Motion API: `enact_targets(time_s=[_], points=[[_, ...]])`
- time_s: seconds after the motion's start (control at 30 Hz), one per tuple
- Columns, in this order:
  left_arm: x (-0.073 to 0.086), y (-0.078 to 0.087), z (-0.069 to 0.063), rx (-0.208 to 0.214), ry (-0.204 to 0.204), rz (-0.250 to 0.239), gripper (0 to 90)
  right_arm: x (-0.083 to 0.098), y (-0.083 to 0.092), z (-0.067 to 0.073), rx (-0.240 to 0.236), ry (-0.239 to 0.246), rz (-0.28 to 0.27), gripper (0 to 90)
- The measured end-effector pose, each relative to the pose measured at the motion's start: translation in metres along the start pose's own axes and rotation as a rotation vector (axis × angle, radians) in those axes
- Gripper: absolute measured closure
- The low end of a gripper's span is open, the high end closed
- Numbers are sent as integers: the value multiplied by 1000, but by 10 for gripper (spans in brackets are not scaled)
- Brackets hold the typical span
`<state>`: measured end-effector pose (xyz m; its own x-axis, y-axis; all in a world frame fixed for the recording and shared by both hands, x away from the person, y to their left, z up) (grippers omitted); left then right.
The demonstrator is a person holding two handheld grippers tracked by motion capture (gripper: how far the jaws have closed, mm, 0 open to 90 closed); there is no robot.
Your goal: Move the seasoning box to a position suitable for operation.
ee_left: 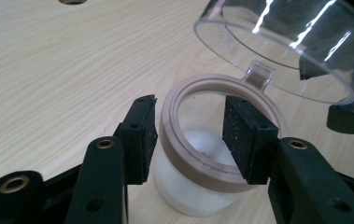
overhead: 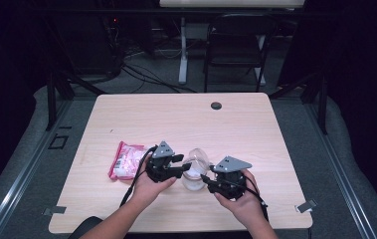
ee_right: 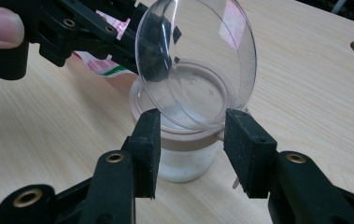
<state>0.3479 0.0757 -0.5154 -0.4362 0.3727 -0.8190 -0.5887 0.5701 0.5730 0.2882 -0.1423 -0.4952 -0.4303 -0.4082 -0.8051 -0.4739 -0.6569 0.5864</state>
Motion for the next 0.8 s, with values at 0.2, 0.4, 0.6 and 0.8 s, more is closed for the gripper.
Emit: enact_targets(time_s=[0.2, 0.4, 0.6, 0.8], points=[[3, -4, 1, -12, -16, 34, 609, 0, 1, -1, 0, -3, -1, 566], [3, -5, 0, -3, -24, 37, 650, 1, 3, -4, 8, -9, -1, 566], [3, -4, 0, -3, -24, 36, 661, 1, 8, -8, 24, -22, -14, 568], [4, -4, 0, 0, -23, 35, 662, 5, 14, -22, 51, -98, -42, 584]])
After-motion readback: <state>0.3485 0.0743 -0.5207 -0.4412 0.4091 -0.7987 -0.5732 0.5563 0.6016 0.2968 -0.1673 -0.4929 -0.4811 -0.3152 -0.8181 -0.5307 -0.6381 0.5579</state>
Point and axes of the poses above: each handheld gripper's, and its own axes: y roughly backward along the jaws, x roughly out of its underside, z roughly to its left, the point moved 1 cm from there along -y, roughly forward along the jaws, and after that the axes turned 11 degrees about -x, right-handed, at the moved point
